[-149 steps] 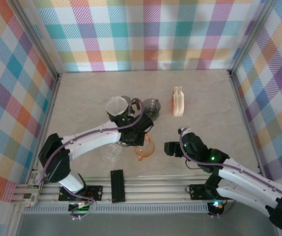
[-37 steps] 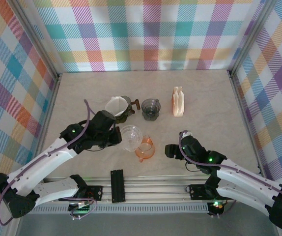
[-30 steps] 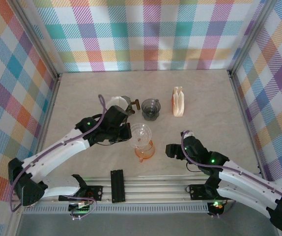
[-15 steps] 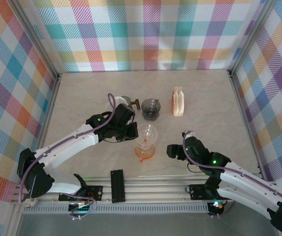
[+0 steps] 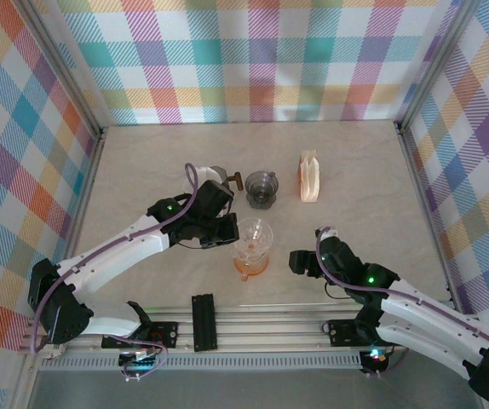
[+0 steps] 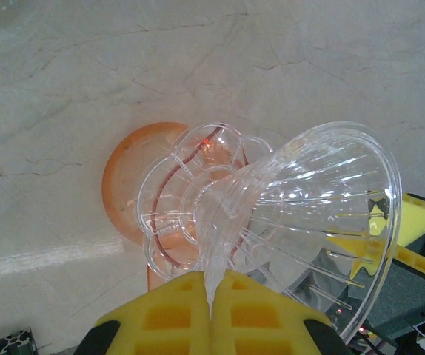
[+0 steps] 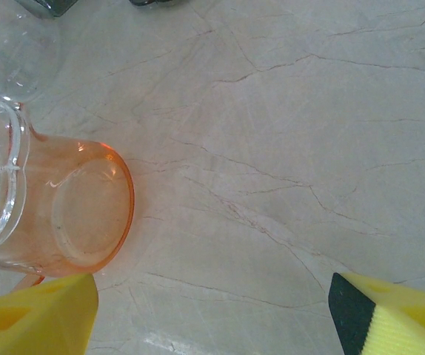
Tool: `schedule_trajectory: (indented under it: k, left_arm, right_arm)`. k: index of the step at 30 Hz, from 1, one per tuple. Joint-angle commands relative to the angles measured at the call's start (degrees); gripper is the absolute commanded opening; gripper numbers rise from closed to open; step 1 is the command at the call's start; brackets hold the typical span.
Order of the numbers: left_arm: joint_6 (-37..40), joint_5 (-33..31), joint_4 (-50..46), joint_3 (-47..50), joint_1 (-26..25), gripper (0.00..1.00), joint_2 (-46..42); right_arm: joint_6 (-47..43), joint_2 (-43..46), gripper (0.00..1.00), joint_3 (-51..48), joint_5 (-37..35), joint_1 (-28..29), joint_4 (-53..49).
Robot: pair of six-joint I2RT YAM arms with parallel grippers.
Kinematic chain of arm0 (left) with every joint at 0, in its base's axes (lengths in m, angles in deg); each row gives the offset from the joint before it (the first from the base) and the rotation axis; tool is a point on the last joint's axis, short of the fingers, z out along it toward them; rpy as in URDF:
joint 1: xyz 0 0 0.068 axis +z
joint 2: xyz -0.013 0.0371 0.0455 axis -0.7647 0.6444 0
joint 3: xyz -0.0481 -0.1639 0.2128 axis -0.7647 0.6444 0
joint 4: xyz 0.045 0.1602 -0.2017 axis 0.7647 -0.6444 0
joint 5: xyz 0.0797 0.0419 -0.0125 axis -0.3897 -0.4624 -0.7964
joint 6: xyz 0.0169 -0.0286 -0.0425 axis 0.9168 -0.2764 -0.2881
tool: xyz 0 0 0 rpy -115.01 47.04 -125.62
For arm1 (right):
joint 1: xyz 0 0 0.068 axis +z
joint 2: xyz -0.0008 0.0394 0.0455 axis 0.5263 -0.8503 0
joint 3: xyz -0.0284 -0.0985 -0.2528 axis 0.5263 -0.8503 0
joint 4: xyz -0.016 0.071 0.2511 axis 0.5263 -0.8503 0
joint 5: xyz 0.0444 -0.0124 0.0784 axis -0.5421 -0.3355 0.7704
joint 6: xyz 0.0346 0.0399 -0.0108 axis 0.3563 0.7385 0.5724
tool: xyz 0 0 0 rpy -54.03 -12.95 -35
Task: Place the coffee filter in the dripper
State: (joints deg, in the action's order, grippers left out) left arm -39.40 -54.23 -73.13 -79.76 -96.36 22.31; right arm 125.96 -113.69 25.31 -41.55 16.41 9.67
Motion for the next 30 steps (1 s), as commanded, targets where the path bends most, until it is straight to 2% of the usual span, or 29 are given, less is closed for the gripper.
schedule_trajectory:
  k: [1,5,10,14,19,22,30]
  left_arm:
    - [-1.64,2.37,0.79,-0.33,-0.28,0.0,-1.1]
    - [-2.01,2.49,0.8,0.36,-0.22,0.01,-0.97]
    - [-2.11,1.5,0.35,1.22,-0.18,0.26,-2.35]
    - [-2.31,0.87,0.2,1.83,-0.05,0.34,-3.51]
    - [-1.08,-1.32,-0.41,1.19,0.07,0.57,-5.38]
    - [0.95,-3.63,-1.8,-0.1,0.02,0.67,-6.11]
    - [2.68,-7.14,-2.86,0.82,-0.01,0.73,-6.9]
  right_arm:
    - [0.93,0.6,0.83,0.07,-0.44,0.0,-0.41]
    - [1.05,0.99,0.83,-0.11,-0.42,0.0,-0.64]
    - [1.13,1.14,0.83,-0.15,-0.4,0.05,-0.65]
    - [1.19,0.98,0.83,-0.11,-0.31,0.05,-0.3]
    - [1.36,0.63,0.83,0.13,0.13,0.0,0.3]
    - [0.98,-0.89,0.83,1.04,1.03,0.0,0.49]
    - [-5.45,-16.09,0.81,10.96,2.14,-0.07,-0.37]
